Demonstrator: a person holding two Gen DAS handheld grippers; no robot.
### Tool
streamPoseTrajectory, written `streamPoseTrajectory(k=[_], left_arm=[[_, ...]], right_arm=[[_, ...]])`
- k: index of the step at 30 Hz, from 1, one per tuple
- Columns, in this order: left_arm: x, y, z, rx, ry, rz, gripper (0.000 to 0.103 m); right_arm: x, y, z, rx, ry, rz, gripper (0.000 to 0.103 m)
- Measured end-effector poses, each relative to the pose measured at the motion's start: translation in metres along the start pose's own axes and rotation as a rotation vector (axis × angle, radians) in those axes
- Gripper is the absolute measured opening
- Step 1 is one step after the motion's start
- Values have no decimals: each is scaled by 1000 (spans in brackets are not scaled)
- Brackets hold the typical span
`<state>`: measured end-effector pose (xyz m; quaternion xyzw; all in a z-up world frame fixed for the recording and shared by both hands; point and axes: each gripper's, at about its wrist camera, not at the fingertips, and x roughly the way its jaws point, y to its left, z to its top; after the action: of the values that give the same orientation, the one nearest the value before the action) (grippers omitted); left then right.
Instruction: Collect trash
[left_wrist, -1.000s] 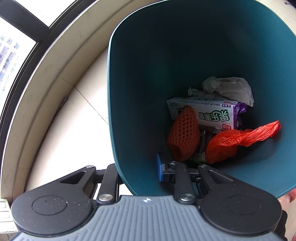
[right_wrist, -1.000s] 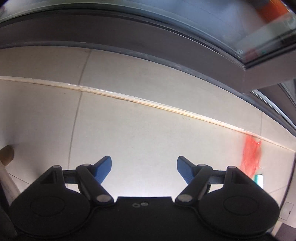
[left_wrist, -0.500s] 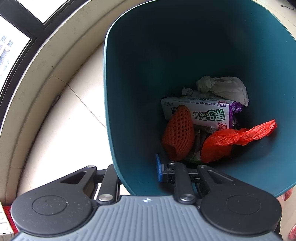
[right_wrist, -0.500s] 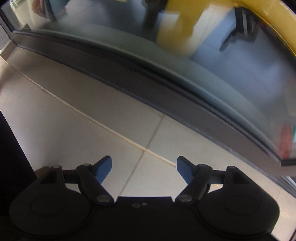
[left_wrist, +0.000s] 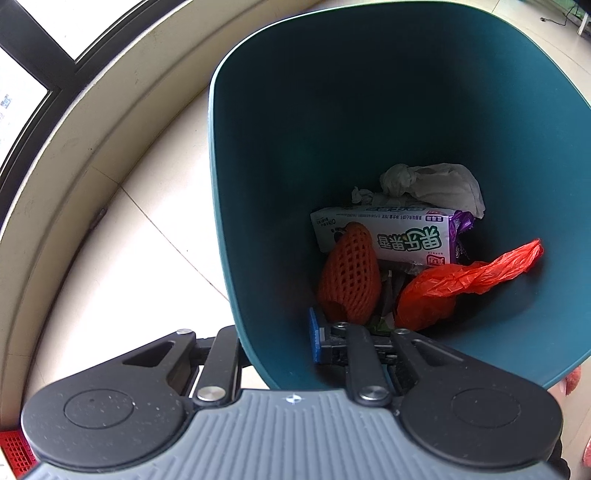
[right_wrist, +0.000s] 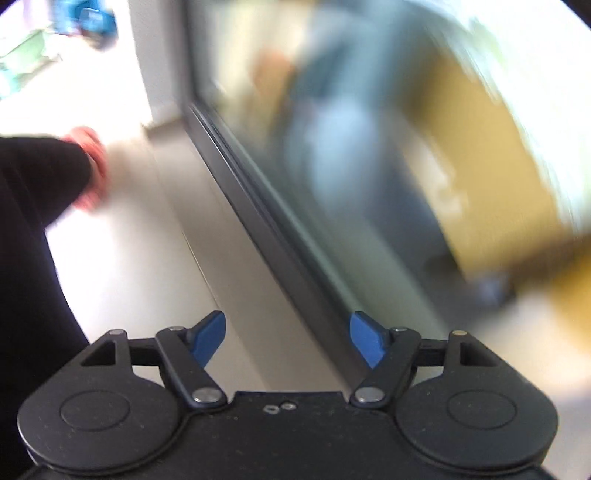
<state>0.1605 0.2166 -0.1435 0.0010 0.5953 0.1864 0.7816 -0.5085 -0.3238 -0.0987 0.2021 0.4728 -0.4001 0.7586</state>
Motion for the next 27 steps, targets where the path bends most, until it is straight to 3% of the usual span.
streamPoseTrajectory(k=[6, 12, 16, 22, 27], left_arm=[[2, 1, 1, 17, -7, 4, 17], [3, -2, 0, 7, -3, 20, 17], [2, 0, 0, 6, 14, 10, 17], [6, -13, 9, 80, 49, 60, 18], [7, -13, 9, 117, 48, 47, 19]], right_arm=[[-15, 87, 146, -220, -189, 181, 74], [-50, 211, 253, -526, -295, 352, 76], [-54, 302, 276, -671, -307, 480, 76], [-81, 413, 289, -812, -358, 649, 77], [-79, 508, 266, -935, -331, 753, 77]])
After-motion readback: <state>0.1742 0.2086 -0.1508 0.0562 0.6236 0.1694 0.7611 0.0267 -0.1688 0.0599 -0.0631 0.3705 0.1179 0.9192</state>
